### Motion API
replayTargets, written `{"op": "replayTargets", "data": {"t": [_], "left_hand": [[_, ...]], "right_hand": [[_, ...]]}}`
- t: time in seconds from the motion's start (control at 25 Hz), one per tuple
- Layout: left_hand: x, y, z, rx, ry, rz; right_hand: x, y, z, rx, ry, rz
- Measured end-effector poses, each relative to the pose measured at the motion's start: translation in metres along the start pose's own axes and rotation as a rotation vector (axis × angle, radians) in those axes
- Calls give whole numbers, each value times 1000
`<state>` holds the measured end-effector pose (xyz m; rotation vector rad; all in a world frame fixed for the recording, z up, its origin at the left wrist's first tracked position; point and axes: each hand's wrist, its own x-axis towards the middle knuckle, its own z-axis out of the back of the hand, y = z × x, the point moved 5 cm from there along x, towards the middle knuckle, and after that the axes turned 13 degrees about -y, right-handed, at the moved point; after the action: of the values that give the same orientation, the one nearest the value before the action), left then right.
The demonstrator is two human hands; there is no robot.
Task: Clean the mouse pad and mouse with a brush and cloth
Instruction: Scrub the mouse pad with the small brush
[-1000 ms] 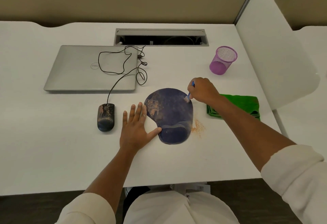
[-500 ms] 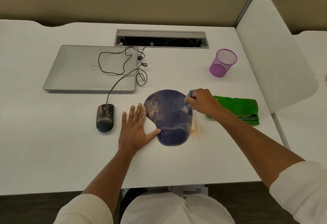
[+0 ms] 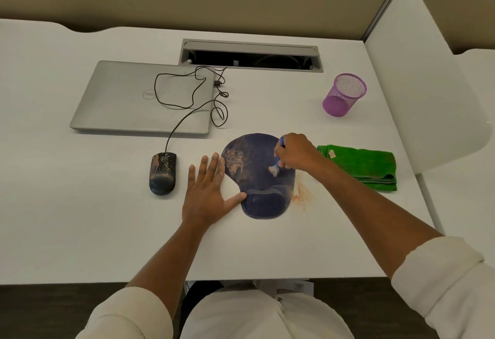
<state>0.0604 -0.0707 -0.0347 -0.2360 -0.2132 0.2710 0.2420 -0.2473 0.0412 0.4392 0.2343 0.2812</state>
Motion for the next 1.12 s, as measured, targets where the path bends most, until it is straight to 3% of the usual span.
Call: {"op": "replayTargets", "data": {"t": [0.24,0.4,0.44,0.6,0.68,0.76,0.84,0.92,1.04,1.12], "left_hand": [[0,-1,0,3,11,4],[0,-1,2,19,25,4],[0,-1,2,18,26,2],[0,1,0,14,35,0],[0,0,0,16,38,-2],[0,0,0,18,38,-1],[0,0,1,17,37,0],[0,1,0,13,36,2],[0,-1,1,13,36,1],[0,-1,1,12,34,1]], "right_hand": [[0,36,7,216,-72,52],[-11,35,-9,-135,247,134],[-12,36,-6,-112,265,119],[-17,37,-3,165,175,95],[-17,28,-5,34,115,101],[-13,17,8,-119,-69,67],[-11,8,21,-95,-180,41],[-7,2,19,-34,-102,10],[-7,-9,10,-220,149,-24],[-3,-9,15,-230,144,-7]]}}
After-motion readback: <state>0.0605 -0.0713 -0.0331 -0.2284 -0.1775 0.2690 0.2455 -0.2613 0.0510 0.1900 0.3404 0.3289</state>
